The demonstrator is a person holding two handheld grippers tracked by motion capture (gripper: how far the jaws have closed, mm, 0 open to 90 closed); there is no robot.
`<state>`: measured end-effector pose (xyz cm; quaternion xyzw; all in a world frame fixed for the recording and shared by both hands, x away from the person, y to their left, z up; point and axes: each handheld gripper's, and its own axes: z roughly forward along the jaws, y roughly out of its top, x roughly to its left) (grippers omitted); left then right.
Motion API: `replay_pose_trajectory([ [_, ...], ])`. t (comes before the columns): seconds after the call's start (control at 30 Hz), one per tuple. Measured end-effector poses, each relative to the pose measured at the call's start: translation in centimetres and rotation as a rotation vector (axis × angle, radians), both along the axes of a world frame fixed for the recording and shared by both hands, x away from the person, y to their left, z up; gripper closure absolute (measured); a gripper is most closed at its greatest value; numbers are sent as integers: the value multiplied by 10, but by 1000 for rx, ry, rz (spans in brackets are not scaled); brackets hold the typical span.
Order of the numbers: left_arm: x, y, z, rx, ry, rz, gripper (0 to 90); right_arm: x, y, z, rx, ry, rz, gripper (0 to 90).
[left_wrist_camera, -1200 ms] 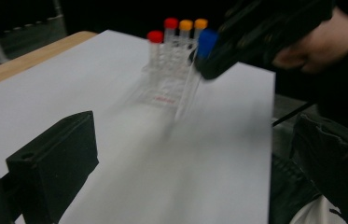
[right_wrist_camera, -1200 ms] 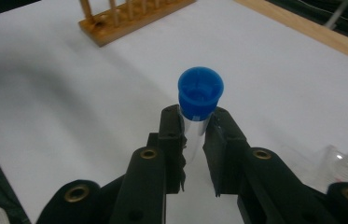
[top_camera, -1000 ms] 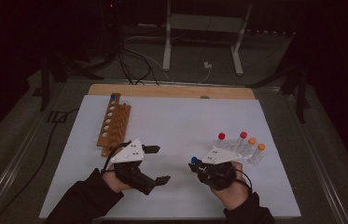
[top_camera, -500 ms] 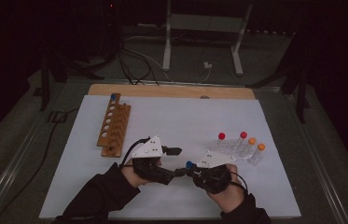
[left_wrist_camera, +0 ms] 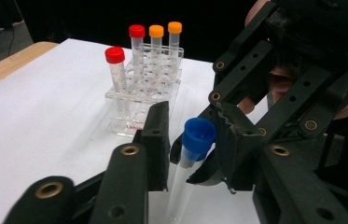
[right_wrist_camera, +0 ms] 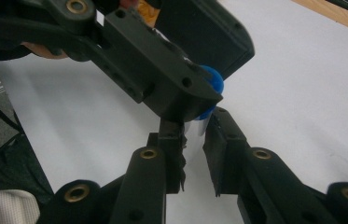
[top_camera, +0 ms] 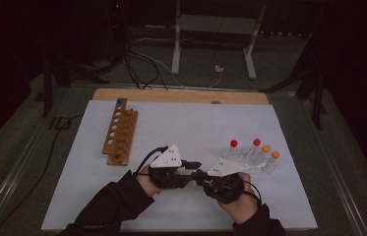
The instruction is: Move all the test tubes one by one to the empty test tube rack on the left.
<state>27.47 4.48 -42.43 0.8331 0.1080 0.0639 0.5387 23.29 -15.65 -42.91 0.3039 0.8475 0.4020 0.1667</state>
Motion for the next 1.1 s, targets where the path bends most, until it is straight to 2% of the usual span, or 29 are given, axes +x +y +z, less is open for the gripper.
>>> replay_pose_trajectory([
  [0.1, 0, -1, 0, 5, -4, -7, 746, 1, 0, 0, 0, -1, -3, 767],
  [0.33, -1, 0, 0, 23, -46, -8, 775, 1, -1, -1, 10, 8, 2, 764],
  [0.4, 0, 1, 1, 14, -31, -8, 776, 2, -1, -1, 17, 8, 4, 758],
  [0.43, 0, 1, 1, 20, -45, 2, 776, 1, -2, 0, 29, 4, -1, 705],
  [0.47, 0, 2, 2, 24, -55, 15, 776, 1, -2, 0, 29, 4, -1, 705],
  [0.53, 2, 5, 3, 17, -54, 26, 777, 1, -4, 1, 40, -18, -18, 608],
  [0.57, 3, 7, 4, 19, -61, 37, 777, 1, -4, 1, 40, -18, -18, 608],
  [0.67, 7, 14, 8, 11, -65, 64, 777, 0, -8, 5, 57, -43, -43, 515],
  [0.7, 8, 17, 10, 9, -66, 71, 777, 0, -10, 6, 69, -47, -52, 492],
  [0.73, 10, 20, 12, 6, -67, 79, 777, 1, -14, 8, 90, -54, -58, 427],
  [0.83, 14, 29, 18, 2, -79, 111, 777, 0, -16, 10, 109, -61, -66, 378],
  [0.87, 16, 32, 21, -1, -81, 123, 777, -1, -17, 11, 116, -68, -73, 340],
  [0.9, 18, 35, 23, -2, -87, 138, 777, -1, -18, 12, 126, -74, -75, 246],
  [0.93, 20, 39, 26, 0, -92, 149, 777, -1, -18, 12, 126, -74, -75, 246],
  [1.1, 32, 58, 37, 11, -116, 227, 777, -2, -18, 13, 149, -89, -81, 90],
])
